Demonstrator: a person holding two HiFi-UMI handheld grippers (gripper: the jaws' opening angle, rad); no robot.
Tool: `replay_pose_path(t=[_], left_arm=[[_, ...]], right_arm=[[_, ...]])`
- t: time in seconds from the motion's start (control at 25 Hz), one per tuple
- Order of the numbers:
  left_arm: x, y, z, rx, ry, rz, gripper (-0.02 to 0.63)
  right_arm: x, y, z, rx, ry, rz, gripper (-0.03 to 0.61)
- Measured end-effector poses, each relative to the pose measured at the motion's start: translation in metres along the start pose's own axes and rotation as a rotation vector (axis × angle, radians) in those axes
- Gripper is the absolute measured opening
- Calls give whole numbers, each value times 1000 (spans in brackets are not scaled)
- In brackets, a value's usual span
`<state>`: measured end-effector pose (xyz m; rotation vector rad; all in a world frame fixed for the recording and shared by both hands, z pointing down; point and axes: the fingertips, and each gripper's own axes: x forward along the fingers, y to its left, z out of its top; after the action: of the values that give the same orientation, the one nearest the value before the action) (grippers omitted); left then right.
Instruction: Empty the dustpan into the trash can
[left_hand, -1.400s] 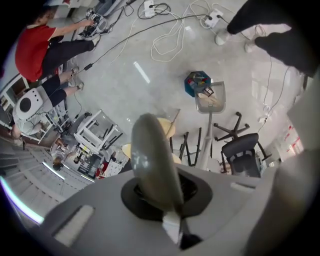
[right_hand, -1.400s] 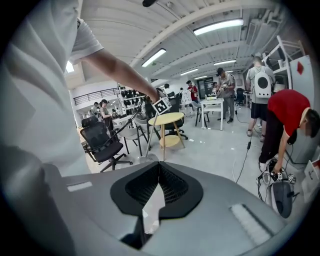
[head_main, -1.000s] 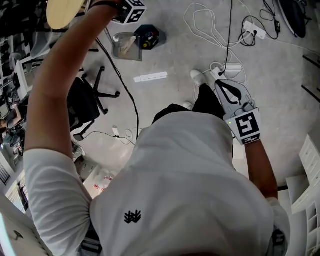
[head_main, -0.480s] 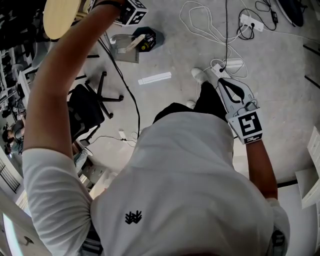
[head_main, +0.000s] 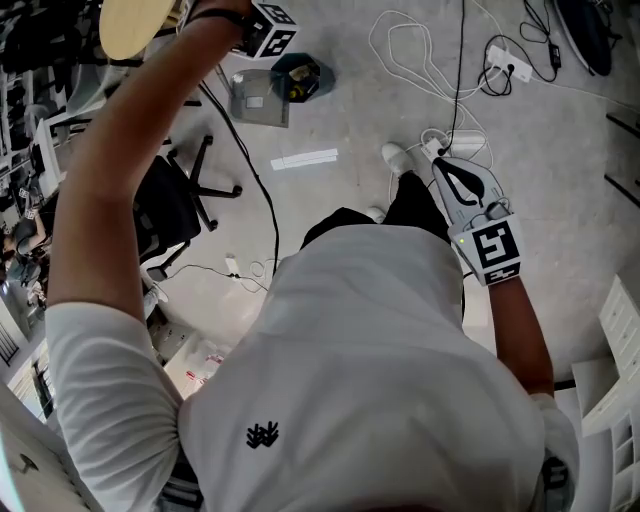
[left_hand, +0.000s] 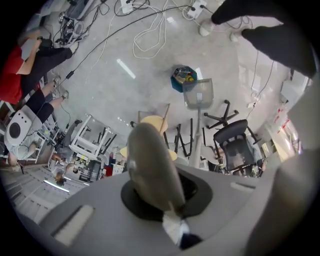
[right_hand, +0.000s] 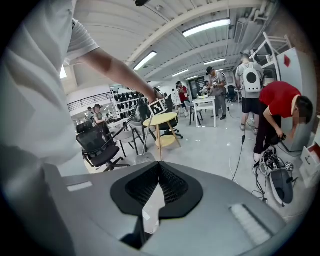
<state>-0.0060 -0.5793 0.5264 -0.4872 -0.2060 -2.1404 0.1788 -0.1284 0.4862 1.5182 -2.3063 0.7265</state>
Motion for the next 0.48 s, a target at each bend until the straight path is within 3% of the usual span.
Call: replay_pose_path(t=[0.48], left_arm=[[15,-126,-69,-209,-47,-176,54]], right_arm=[[31,29,35,-160,12,166,2]])
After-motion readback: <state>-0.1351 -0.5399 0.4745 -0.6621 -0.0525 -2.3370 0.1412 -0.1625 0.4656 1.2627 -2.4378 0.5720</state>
